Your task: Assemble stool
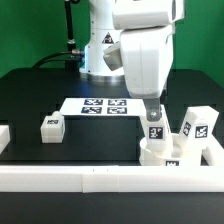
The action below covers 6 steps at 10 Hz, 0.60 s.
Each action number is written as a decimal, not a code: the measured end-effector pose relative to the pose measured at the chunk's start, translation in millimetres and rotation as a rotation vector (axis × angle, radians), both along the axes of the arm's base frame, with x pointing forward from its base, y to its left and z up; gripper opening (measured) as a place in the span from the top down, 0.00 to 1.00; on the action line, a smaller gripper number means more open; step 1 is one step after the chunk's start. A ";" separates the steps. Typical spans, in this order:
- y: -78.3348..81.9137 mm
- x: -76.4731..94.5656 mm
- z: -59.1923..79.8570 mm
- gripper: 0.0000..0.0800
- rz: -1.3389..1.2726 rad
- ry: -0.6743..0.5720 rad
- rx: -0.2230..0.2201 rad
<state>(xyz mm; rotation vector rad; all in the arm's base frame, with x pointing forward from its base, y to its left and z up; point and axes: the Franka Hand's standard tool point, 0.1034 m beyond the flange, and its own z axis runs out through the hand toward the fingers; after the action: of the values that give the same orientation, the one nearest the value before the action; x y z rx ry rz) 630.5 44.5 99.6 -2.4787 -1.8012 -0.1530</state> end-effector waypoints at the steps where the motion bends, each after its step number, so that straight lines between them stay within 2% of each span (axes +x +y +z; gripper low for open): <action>1: 0.1 -1.5 -4.0 0.19 0.000 0.006 0.000; 3: -1.8 -3.1 -8.4 0.19 -0.003 0.013 0.000; 5: -3.1 -3.1 -8.6 0.51 -0.004 0.014 0.000; 6: -3.9 -2.9 -8.3 0.51 -0.005 0.014 0.000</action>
Offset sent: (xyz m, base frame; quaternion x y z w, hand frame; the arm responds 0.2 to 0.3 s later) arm -0.0021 -0.0013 -0.0020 0.0009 0.0030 0.0029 1.0000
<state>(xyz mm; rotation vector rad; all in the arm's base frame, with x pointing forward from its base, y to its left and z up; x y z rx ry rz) 627.6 40.6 91.3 -2.4787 -1.7901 -0.1358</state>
